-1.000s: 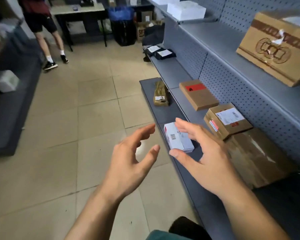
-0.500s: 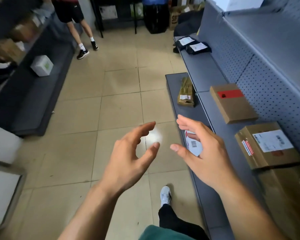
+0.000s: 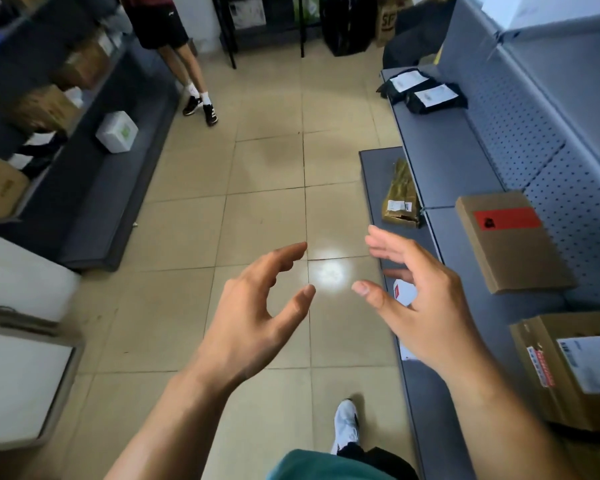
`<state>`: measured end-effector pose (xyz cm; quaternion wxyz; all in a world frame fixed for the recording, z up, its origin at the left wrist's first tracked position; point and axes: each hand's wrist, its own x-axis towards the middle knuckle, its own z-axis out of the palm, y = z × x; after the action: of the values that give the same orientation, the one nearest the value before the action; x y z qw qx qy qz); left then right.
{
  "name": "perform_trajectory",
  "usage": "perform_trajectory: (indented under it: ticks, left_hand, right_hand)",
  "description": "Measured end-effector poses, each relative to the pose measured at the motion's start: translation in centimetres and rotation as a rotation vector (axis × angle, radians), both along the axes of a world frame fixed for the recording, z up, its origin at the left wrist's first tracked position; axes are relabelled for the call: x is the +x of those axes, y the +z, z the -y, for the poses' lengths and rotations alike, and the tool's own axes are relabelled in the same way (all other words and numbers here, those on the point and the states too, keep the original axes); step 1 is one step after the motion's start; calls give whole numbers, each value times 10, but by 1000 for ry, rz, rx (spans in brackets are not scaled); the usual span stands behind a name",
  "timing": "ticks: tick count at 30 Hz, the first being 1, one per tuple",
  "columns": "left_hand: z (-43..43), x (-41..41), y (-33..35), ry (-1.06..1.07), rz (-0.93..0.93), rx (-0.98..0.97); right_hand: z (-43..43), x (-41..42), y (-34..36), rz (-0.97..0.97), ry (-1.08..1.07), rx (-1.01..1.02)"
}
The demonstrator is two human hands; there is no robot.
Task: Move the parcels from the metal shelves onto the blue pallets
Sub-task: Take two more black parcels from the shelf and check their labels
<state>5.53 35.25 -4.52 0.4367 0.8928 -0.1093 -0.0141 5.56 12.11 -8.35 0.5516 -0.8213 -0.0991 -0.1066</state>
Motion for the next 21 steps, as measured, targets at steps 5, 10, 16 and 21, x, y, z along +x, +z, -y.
perform_trajectory:
  ticks: [5, 10, 16, 21]
  left_hand:
    - [4, 32, -2, 24, 5, 6]
    - [18, 66, -11, 33, 22, -24]
    - [30, 99, -14, 3, 15, -49]
    - [43, 129, -16, -36, 1, -37]
  right_hand:
    - [0, 38, -6, 1, 24, 16]
    - [6, 64, -12, -6, 71, -35]
    - [17, 90, -7, -46, 57, -111]
    - [28, 108, -10, -108, 34, -119]
